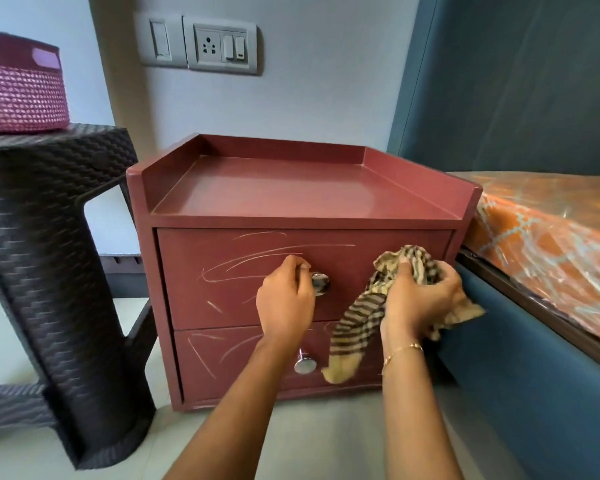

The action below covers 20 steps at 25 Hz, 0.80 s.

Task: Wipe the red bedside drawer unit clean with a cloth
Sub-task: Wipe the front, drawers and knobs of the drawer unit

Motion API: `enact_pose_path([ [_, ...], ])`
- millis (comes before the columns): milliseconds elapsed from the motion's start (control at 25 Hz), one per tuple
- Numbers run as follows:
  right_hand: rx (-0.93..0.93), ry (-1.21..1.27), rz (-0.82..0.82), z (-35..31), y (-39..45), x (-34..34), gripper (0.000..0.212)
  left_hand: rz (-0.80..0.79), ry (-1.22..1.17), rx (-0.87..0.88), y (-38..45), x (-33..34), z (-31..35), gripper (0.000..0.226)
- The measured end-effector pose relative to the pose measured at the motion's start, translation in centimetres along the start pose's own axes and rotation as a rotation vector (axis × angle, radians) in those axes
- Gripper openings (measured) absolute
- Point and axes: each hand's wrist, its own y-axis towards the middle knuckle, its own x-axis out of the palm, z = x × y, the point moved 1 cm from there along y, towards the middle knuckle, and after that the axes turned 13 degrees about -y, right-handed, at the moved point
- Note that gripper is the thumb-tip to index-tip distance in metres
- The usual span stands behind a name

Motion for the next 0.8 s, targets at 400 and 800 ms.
enact_pose_path([
  [400,-0.771,-0.030,-0.289,-1.7,-5.8,1.1,0.027,0.054,-0.160,-0.032,0.1,-0.2,-0.1,0.023],
  [800,-0.786,-0.082,-0.334,-1.9,-7.9,1.4,0.032,-0.022,-0.266,-0.039,0.8,-0.7,-0.8,0.024],
])
